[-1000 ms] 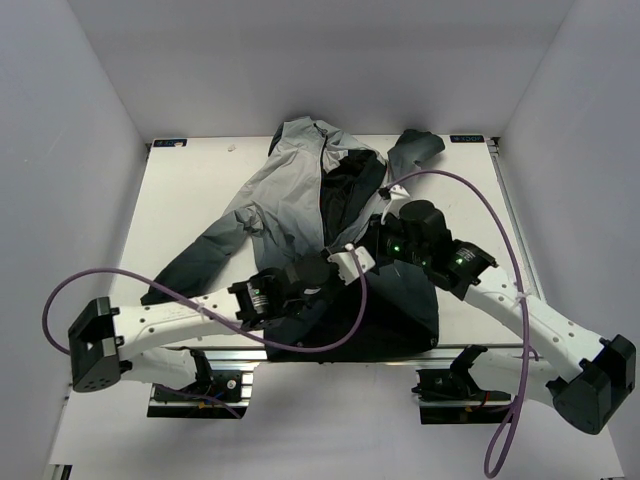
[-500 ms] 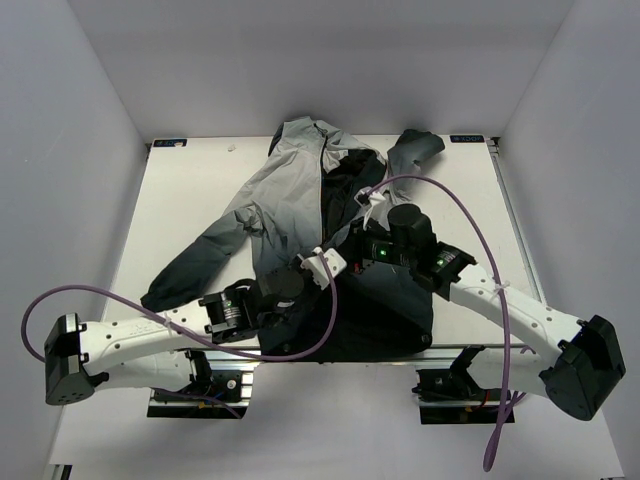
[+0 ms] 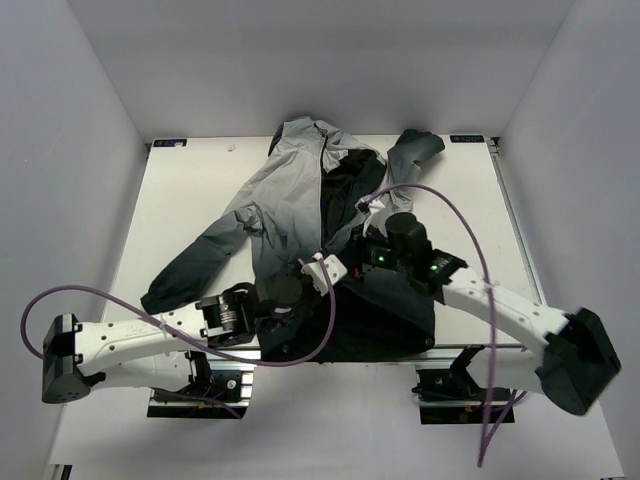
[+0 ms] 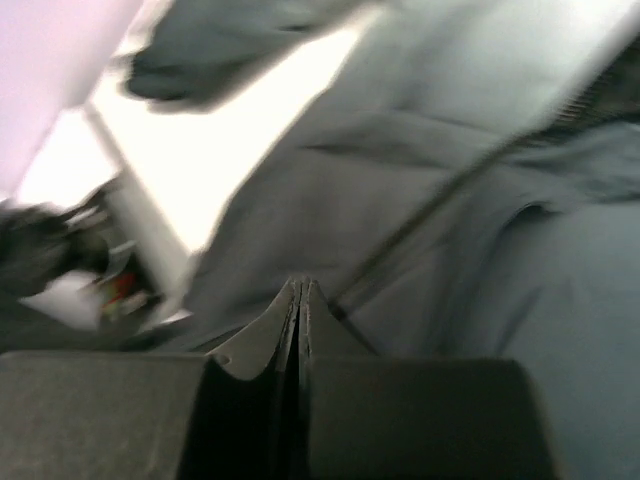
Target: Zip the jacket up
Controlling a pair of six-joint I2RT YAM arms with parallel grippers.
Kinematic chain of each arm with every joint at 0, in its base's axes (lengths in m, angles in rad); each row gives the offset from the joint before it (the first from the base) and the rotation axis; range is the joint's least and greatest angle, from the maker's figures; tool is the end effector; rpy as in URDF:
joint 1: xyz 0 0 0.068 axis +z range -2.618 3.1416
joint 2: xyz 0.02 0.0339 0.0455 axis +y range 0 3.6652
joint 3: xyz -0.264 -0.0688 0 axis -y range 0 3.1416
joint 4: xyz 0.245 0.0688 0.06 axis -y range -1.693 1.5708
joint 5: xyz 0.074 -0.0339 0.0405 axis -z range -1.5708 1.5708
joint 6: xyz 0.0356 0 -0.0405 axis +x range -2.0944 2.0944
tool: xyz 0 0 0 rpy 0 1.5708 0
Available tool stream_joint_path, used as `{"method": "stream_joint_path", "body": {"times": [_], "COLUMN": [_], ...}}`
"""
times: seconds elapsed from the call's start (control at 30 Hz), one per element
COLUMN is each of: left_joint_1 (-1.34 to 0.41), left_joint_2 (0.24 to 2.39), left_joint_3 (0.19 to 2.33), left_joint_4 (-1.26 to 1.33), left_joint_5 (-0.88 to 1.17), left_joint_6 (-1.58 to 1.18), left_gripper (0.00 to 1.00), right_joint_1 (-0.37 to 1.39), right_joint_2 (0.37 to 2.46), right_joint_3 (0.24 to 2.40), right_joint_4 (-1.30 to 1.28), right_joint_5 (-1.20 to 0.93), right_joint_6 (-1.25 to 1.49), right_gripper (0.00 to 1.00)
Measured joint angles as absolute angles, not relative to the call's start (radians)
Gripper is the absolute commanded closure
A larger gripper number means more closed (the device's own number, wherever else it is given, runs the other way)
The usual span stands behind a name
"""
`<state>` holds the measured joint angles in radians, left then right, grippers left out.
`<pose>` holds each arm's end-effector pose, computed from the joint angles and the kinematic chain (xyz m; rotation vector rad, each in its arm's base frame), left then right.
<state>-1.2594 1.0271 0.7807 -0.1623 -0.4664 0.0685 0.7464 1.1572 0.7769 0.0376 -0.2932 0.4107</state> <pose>0.0866 -0.2167 0.2958 0.9496 1.7008 -0.3304 0.1879 0.1878 0.2837 -0.5486 1.9702 1.0356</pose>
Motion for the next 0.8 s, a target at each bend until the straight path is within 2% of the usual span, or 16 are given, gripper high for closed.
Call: {"method": "stream_joint_path", "body": {"times": [0.17, 0.43, 0.8], "left_joint_1": [-1.290, -1.311, -1.317], "left_joint_2": [0.957, 0.926, 0.748], "left_joint_3": [0.789, 0.799, 0.791], "left_joint_4": [-0.197, -0.289, -0.564], "left_joint_5": [-0.463, -0.418, -0.269], "left_joint_6": [0.066, -0.076, -0.544], "left_gripper": [1.00, 1.00, 1.00], "right_joint_1": [0.708, 0.598, 0.342], "right_joint_2": [1.372, 1.519, 1.927], "right_joint_3": [0.739, 0.829, 1.333], "right_joint_4": [0.164, 0.295, 0.389], "right_joint_5": [-0.165, -0.051, 0.083], "right_joint_6": [0.408, 0.370, 0.269], "right_gripper": [1.00, 1.00, 1.00]}}
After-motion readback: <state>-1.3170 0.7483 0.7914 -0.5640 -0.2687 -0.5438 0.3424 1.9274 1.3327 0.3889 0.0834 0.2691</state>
